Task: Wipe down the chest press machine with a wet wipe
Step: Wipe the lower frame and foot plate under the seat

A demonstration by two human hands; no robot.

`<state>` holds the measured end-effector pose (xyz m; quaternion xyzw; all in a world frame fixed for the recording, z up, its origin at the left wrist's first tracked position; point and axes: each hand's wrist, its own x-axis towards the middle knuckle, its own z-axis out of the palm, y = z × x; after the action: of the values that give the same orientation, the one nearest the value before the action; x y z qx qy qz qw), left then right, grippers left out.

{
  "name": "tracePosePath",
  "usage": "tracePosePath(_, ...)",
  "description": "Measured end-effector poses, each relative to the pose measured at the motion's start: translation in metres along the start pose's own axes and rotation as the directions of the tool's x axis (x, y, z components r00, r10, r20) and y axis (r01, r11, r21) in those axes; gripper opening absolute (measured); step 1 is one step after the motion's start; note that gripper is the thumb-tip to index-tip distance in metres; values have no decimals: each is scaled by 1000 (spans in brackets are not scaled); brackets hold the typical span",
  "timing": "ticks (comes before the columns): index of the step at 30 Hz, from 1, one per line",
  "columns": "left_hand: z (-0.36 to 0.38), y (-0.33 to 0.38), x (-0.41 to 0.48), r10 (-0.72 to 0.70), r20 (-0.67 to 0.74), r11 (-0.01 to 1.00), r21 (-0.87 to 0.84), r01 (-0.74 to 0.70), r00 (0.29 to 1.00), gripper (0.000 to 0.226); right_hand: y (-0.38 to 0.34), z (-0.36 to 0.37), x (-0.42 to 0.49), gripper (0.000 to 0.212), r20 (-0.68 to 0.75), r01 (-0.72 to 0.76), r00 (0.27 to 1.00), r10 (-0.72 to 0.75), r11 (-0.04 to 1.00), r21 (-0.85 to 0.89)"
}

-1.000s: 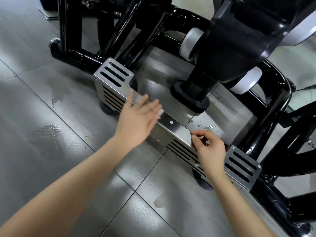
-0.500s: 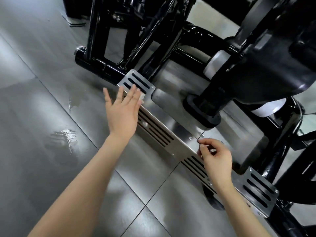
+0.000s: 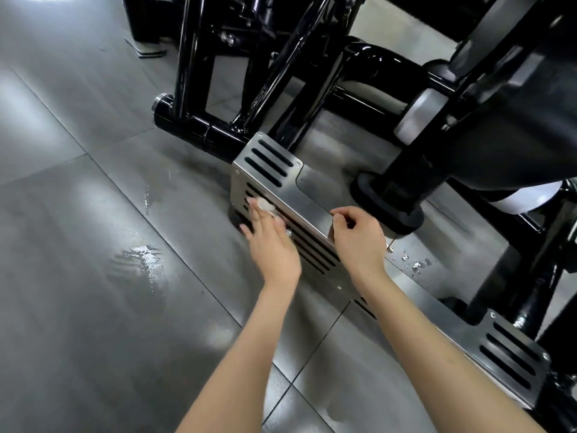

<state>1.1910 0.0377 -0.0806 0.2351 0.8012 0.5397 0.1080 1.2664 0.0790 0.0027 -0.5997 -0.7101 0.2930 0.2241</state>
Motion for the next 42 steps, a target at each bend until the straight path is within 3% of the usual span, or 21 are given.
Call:
tracePosePath(4,26,11,-45,15,38,1000,-19,-14,999,74,-1,-1,-2,20,-12,-15,1000,15,1000,-1)
tracePosePath(8,22,3,-23,19,-5,999,-32,-20,1000,69,-1,-2,-1,21,13,-51,999,50,998,33)
tracePosePath(12,15,-5,2,-32,15,999,21,32,999,58,-1,-8,4,24,95,-150,987,129,953,264)
tracePosePath(16,27,1,-51,69,66,995,74,-74,995,63,-3,-20,6,20,224,-227,965,137,864,449)
tracePosePath(20,45,8,-116,138,122,988,48,-145,983,51,-4,-25,6,19,295,-309,942,158,752,582)
tracePosePath(23,47,14,-137,175,142,980,64,-186,974,50,0,-34,2,16,317,-287,939,131,806,518)
tracePosePath(26,48,13,-133,189,120,978,62,-197,975,50,14,-41,-3,16,266,-145,963,46,919,367)
tracePosePath(30,51,14,-123,170,84,985,25,-173,982,55,37,-59,-11,18,242,-31,970,-32,967,251)
tracePosePath(34,53,27,-145,147,126,989,-15,-146,981,60,60,-82,-13,17,201,-133,976,79,954,271)
tracePosePath(42,57,9,-199,331,318,911,140,-389,889,53,90,-110,-25,19,192,-237,965,177,905,353)
